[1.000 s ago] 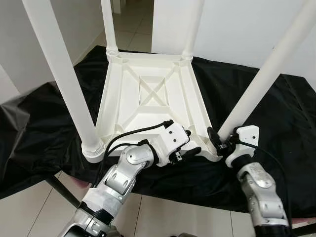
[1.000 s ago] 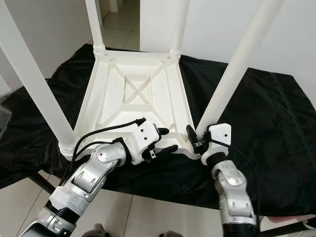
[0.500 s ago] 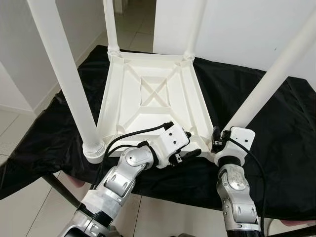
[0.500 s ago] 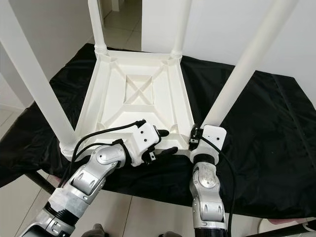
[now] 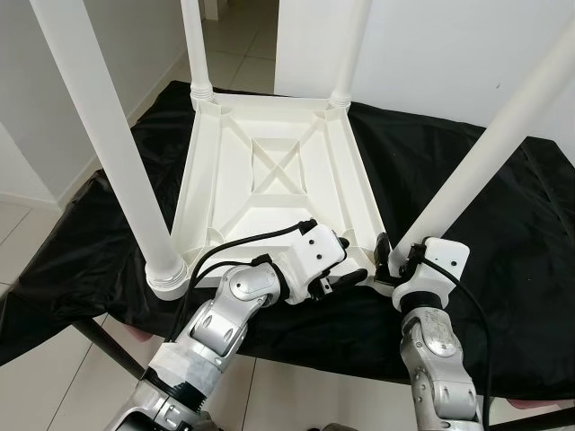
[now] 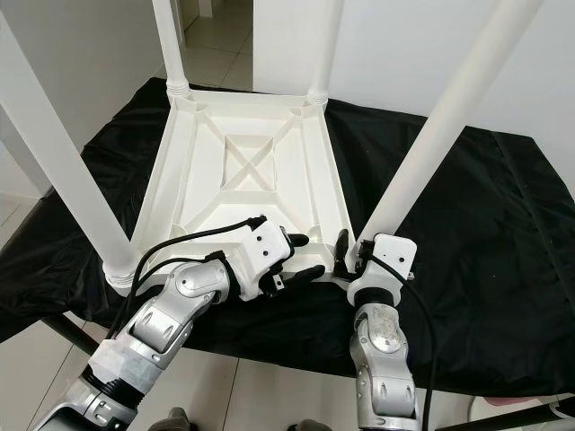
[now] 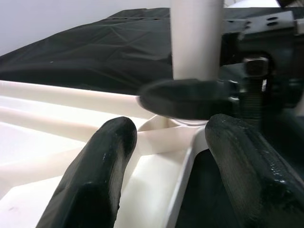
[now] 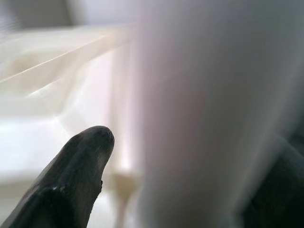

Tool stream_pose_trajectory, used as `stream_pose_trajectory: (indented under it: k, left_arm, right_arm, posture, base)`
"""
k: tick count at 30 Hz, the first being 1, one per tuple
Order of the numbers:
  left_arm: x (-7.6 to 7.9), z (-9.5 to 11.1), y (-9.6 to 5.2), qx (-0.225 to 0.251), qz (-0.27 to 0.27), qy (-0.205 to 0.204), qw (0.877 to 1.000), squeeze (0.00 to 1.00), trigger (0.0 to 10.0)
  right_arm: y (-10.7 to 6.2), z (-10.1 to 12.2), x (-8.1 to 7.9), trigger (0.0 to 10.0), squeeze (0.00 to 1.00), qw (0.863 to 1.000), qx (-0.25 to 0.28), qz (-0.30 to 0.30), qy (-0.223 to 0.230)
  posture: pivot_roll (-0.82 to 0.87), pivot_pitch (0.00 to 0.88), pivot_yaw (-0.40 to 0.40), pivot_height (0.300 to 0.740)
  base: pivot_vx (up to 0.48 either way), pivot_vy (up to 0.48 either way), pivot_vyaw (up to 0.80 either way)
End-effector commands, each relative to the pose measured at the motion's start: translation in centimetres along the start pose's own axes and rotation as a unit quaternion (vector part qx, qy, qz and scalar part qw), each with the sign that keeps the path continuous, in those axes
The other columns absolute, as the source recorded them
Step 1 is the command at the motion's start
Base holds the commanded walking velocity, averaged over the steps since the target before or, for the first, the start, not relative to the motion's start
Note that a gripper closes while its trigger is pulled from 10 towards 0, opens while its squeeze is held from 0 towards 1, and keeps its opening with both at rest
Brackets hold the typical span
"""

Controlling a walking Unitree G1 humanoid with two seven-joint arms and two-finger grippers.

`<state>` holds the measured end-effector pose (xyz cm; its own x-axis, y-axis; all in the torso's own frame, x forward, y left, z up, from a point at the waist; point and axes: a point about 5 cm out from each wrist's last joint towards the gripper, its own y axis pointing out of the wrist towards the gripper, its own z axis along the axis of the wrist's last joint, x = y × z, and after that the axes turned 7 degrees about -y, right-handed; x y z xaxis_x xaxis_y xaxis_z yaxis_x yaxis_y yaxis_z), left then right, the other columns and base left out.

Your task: Building children table

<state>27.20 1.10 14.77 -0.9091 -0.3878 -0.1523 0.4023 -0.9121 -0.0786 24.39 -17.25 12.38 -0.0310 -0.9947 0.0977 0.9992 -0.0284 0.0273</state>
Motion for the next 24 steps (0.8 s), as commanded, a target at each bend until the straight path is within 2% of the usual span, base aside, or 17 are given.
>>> stream_pose_trajectory:
  k: [1, 3, 4, 5, 6, 10, 12, 18, 19, 20, 24]
  left_arm:
    - [0.2, -0.1, 0.1, -0.006, -0.018, -0.003, 1.000, 0.00, 10.0]
    - [0.1, -0.1, 0.1, -0.007, -0.018, -0.002, 1.000, 0.00, 10.0]
    - [0.1, -0.1, 0.1, -0.007, -0.018, -0.002, 1.000, 0.00, 10.0]
    - [0.1, -0.1, 0.1, -0.007, -0.018, -0.002, 1.000, 0.00, 10.0]
    - [0.1, -0.1, 0.0, -0.008, -0.019, -0.001, 1.000, 0.00, 10.0]
    - [0.0, -0.1, 0.0, -0.008, -0.018, -0.001, 1.000, 0.00, 10.0]
    - [0.1, 0.0, 0.1, -0.007, -0.018, -0.001, 1.000, 0.00, 10.0]
    - [0.1, 0.0, 0.1, -0.007, -0.016, 0.000, 1.000, 0.00, 10.0]
    - [0.0, 0.1, 0.1, -0.007, -0.016, 0.001, 1.000, 0.00, 10.0]
    - [0.0, 0.1, 0.1, -0.006, -0.015, 0.002, 1.000, 0.00, 10.0]
    - [0.0, 0.1, 0.1, -0.006, -0.014, 0.003, 1.000, 0.00, 10.0]
  right_arm:
    - [-0.2, -0.2, 0.1, 10.0, 0.00, 0.999, -0.004, 0.038, -0.002]
    - [-0.5, -0.5, 0.3, 10.0, 0.00, 0.992, 0.002, 0.119, -0.042]
    - [-0.6, -0.6, 0.4, 10.0, 0.00, 0.988, 0.002, 0.145, -0.053]
    - [-0.6, -0.6, 0.4, 10.0, 0.00, 0.988, 0.002, 0.145, -0.053]
    - [-0.1, -0.2, 1.0, 10.0, 0.00, 0.979, 0.017, 0.188, -0.071]
    - [0.5, 0.1, 1.5, 10.0, 0.00, 0.974, 0.027, 0.211, -0.081]
    - [1.5, 0.4, 1.9, 10.0, 0.00, 0.967, 0.031, 0.237, -0.092]
    - [2.4, 0.4, 2.1, 10.0, 0.00, 0.961, 0.026, 0.255, -0.105]
    - [2.7, 0.2, 2.3, 9.4, 0.00, 0.958, 0.020, 0.264, -0.110]
    - [2.9, 0.0, 2.4, 4.1, 0.00, 0.956, 0.015, 0.272, -0.112]
    - [3.0, -0.1, 2.5, 4.1, 0.00, 0.954, 0.013, 0.278, -0.112]
  posture:
    - [0.03, 0.000, -0.036, 0.740]
    - [0.03, 0.000, -0.034, 0.740]
    - [0.03, 0.000, -0.034, 0.740]
    - [0.03, 0.000, -0.034, 0.740]
    - [0.03, 0.000, -0.033, 0.740]
    - [0.04, 0.000, -0.035, 0.740]
    - [0.05, 0.000, -0.037, 0.740]
    - [0.06, 0.000, -0.040, 0.740]
    - [0.06, 0.000, -0.040, 0.740]
    - [0.06, 0.000, -0.046, 0.740]
    - [0.06, 0.000, -0.046, 0.740]
  base:
    - [0.000, 0.000, 0.00]
    - [0.000, 0.000, 0.00]
    - [0.000, 0.000, 0.00]
    - [0.000, 0.000, 0.00]
    - [0.000, 0.000, 0.00]
    - [0.000, 0.000, 0.00]
    - [0.000, 0.000, 0.00]
    - [0.000, 0.000, 0.00]
    - [0.000, 0.000, 0.00]
    - [0.000, 0.000, 0.00]
    - [0.000, 0.000, 0.00]
